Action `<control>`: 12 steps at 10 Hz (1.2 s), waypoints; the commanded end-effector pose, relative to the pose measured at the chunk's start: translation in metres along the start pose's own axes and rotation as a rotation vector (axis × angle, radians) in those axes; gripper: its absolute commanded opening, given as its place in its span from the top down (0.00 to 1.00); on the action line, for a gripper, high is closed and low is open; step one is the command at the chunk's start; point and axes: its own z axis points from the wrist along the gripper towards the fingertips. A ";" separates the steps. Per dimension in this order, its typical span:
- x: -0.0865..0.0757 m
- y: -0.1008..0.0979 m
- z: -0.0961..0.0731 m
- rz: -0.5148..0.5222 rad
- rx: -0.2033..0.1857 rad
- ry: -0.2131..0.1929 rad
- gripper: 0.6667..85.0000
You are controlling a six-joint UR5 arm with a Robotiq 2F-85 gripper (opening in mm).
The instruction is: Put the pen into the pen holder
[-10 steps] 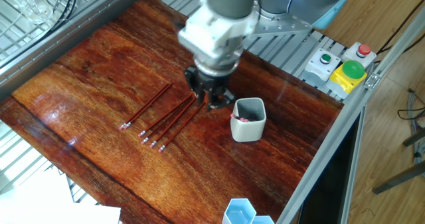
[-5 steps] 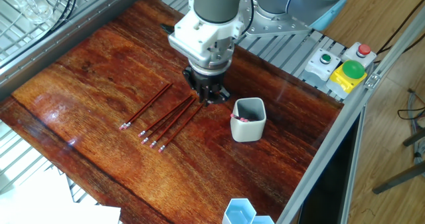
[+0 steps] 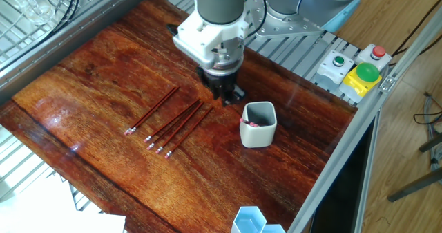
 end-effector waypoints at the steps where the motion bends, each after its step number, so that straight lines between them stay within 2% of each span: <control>1: 0.024 0.004 0.011 -0.022 -0.022 0.126 0.60; 2: 0.033 -0.001 0.012 -0.035 -0.003 0.168 0.59; 3: 0.036 -0.008 0.012 -0.040 0.015 0.177 0.60; 4: 0.038 -0.014 0.008 -0.052 0.021 0.165 0.61; 6: 0.063 -0.011 -0.003 -0.054 -0.023 0.139 0.63; 7: 0.054 -0.007 -0.002 -0.035 -0.039 0.105 0.62; 8: 0.047 -0.007 -0.002 -0.021 -0.036 0.077 0.61; 10: 0.036 -0.003 -0.001 -0.016 -0.053 0.036 0.60; 11: 0.033 -0.003 -0.001 -0.028 -0.052 0.022 0.58; 12: 0.035 -0.004 -0.001 -0.046 -0.050 0.031 0.56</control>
